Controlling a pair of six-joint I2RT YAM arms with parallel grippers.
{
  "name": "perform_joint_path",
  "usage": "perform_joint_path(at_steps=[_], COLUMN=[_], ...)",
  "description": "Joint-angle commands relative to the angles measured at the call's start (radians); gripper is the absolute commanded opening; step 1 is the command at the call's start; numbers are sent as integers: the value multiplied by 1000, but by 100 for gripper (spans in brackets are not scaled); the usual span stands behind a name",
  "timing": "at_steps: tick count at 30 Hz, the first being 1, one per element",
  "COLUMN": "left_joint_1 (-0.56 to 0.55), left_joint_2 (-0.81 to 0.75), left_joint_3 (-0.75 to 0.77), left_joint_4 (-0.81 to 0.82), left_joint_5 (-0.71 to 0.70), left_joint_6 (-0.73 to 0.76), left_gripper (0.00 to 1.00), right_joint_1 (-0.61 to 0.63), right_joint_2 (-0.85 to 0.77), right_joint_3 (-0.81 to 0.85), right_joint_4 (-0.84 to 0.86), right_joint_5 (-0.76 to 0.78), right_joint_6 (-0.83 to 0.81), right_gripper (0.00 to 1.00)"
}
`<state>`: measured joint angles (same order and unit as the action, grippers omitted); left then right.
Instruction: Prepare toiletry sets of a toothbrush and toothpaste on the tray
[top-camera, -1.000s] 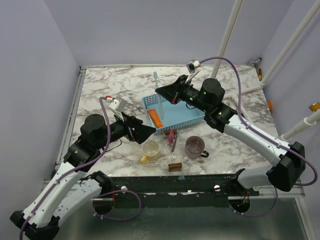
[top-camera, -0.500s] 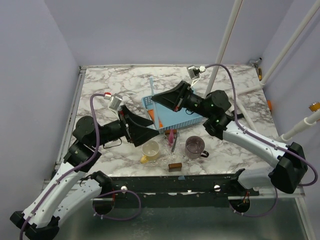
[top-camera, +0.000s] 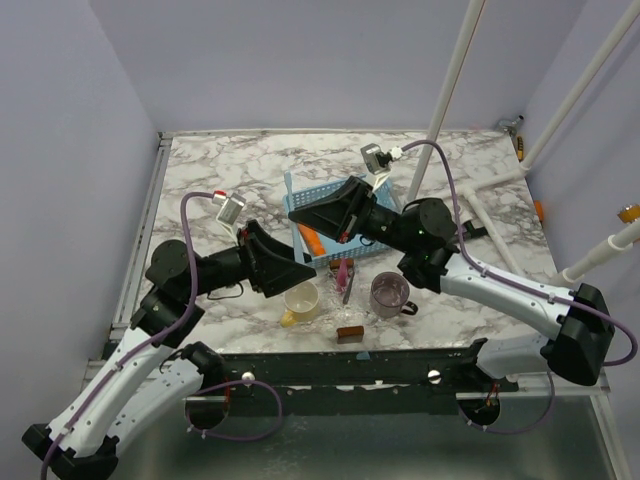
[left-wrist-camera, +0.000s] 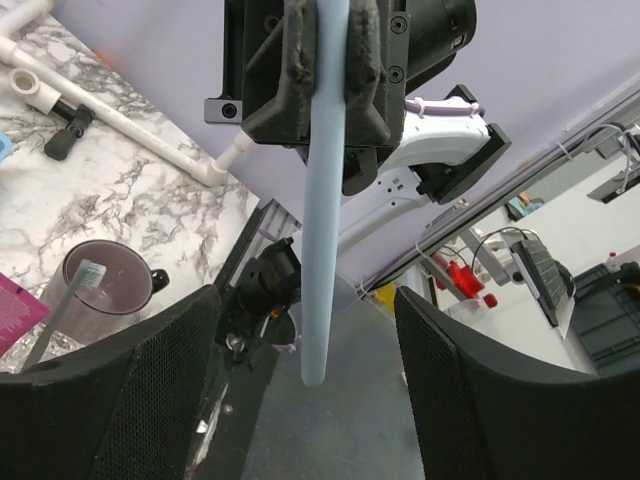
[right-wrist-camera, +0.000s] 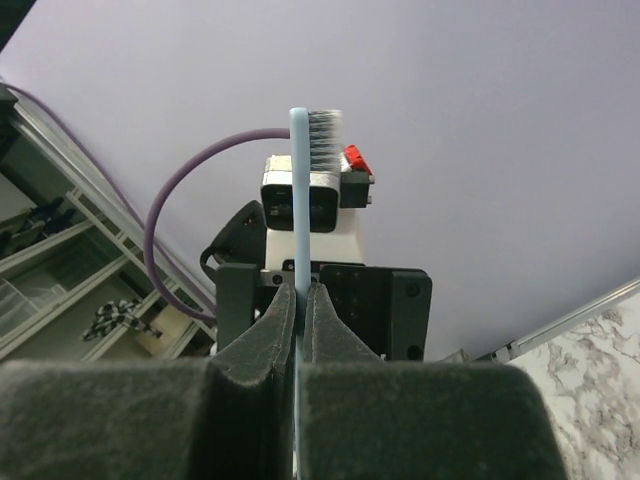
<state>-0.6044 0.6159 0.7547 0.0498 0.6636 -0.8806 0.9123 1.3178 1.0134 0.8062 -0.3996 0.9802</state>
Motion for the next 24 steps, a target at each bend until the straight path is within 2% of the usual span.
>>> perform_joint_path(at_steps=[1, 6, 12, 17, 20, 24], left_joint_1=[-2, -2, -3, -3, -3, -3], left_joint_2=[-32, -60, -94, -107, -110, -115], left_joint_3=[-11, -12, -20, -22, -14, 11], left_joint_4=[29, 20, 0, -7, -27, -114], left_joint_5=[29, 27, 31, 46, 47, 33], left_joint_6=[-29, -39, -38, -38, -29, 27], left_gripper=[61, 41, 25, 0, 0, 0], right_joint_1=[28, 73, 103, 116, 118, 118], right_joint_2=[-29, -43, -66, -68, -66, -88], right_joint_3=[4, 17, -15, -25, -24, -18], right_joint_4=[-2, -59, -63, -59, -68, -136], right_joint_5=[85, 163, 263, 285, 273, 283], right_joint_6=[-44, -92, -105, -106, -114, -134], right_gripper=[1, 1, 1, 1, 2, 30])
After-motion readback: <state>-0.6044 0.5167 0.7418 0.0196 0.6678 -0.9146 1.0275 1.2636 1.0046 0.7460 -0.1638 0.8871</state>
